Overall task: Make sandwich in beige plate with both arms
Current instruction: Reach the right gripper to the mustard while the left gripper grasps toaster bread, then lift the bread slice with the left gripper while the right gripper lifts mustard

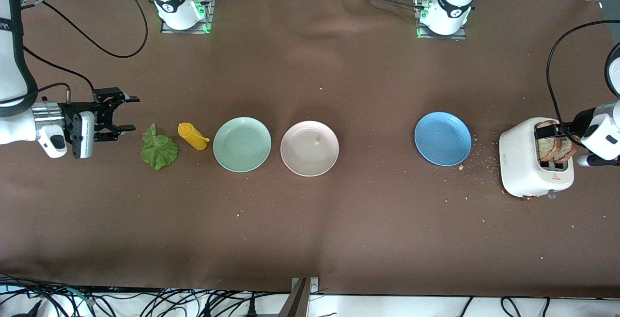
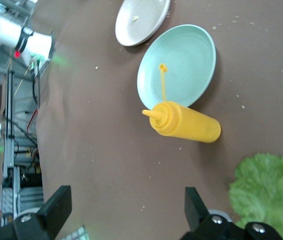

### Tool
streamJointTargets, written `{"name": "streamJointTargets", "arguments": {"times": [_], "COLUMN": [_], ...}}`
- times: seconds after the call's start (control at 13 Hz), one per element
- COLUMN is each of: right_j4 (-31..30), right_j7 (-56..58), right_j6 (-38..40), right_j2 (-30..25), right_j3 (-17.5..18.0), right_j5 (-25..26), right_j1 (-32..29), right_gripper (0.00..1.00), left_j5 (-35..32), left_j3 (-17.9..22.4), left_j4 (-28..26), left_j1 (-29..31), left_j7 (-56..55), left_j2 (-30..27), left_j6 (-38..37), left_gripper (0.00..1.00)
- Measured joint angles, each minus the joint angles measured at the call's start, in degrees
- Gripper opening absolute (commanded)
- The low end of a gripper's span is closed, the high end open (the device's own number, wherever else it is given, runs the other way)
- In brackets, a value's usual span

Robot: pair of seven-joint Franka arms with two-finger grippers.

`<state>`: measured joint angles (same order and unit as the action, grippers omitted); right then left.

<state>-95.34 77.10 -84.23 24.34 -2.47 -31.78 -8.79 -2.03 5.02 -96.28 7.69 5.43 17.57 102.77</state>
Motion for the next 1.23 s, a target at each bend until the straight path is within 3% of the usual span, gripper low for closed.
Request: {"name": "streamJointTargets", "arguments": {"times": [0.23, 0.38, 0.54, 0.61, 1.0, 1.07, 1.23], "right_j4": [-0.07, -0.12, -0.1, -0.05, 0.1, 0.14, 0.14], "right_j7": [17.85, 28.31, 37.28, 40.59, 54.64, 56.02, 58.96], "right_j6": [-0.09, -0.03, -0.05, -0.09, -0.28, -0.28, -0.13], "right_j2": [4.22, 8.48, 12.73, 14.45, 21.56, 22.75, 24.67], "right_j3": [-0.08, -0.11, -0.13, -0.12, 0.01, 0.08, 0.66], "right_j5": [-5.44, -11.81, -17.08, -19.29, -27.22, -28.18, -30.48], "right_j1": [-0.63, -2.11, -3.22, -3.41, -3.34, -3.34, -3.21], "right_gripper": [1.0, 1.0, 1.0, 1.0, 1.0, 0.99, 0.99], "left_j5": [0.0, 0.0, 0.0, 0.0, 0.0, -0.09, -1.89], "left_j3": [0.0, -0.01, -0.01, -0.01, 0.01, 0.06, 0.14], "left_j4": [0.0, 0.0, 0.0, 0.0, 0.12, 0.24, 0.84], "left_j1": [0.33, 0.36, 0.37, 0.38, 1.31, 1.52, 1.76], "left_j7": [0.37, 0.47, 0.69, 1.03, 3.02, 3.79, 5.8], "left_j2": [1.68, 2.86, 4.24, 4.86, 5.83, 5.83, 5.81], "left_j6": [0.84, 1.89, 2.99, 3.27, 3.51, 3.51, 3.44], "left_gripper": [1.0, 1.0, 0.94, 0.85, 0.18, 0.1, 0.04]}}
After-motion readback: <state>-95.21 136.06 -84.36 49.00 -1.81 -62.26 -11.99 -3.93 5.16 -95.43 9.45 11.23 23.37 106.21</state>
